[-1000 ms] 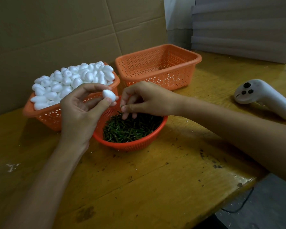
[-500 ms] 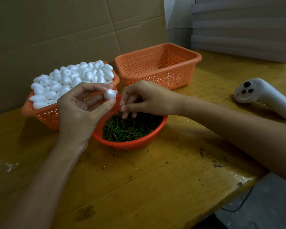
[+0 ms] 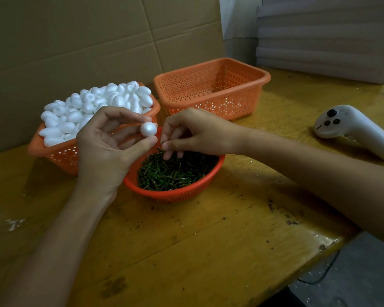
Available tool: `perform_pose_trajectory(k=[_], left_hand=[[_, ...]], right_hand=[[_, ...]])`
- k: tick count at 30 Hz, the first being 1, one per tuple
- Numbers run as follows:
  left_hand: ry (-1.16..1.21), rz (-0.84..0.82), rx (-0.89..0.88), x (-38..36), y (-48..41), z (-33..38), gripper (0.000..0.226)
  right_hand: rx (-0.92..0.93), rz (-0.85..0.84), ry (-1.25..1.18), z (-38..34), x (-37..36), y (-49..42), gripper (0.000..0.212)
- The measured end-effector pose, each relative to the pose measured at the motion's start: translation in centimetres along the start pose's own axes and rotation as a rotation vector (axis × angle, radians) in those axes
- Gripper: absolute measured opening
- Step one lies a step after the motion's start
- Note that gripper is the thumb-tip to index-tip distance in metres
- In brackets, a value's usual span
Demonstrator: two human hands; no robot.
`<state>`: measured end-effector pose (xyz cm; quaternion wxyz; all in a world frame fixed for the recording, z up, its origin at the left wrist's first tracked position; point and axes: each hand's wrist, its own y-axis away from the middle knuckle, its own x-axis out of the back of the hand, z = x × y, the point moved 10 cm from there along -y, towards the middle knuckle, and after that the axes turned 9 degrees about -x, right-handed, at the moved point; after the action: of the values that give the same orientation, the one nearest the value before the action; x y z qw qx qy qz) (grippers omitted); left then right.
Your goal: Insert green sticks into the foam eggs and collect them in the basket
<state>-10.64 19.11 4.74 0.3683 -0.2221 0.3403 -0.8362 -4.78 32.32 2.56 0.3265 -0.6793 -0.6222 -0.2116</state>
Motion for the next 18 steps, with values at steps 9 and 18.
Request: perform_pose_trajectory(k=[9,18], left_hand=[[-0.045,-0.013,0.017,-0.60,0.24,0.11,0.038],[-0.143,-0.037,-0.005,-0.53,0.15,-0.02,0.032]], right_hand=[[-0.002,0.005,0.008,0.00,0.02,0.06,0.007],[-0.004,0.007,0.030,-0.13,0.08,0.17,0.010]])
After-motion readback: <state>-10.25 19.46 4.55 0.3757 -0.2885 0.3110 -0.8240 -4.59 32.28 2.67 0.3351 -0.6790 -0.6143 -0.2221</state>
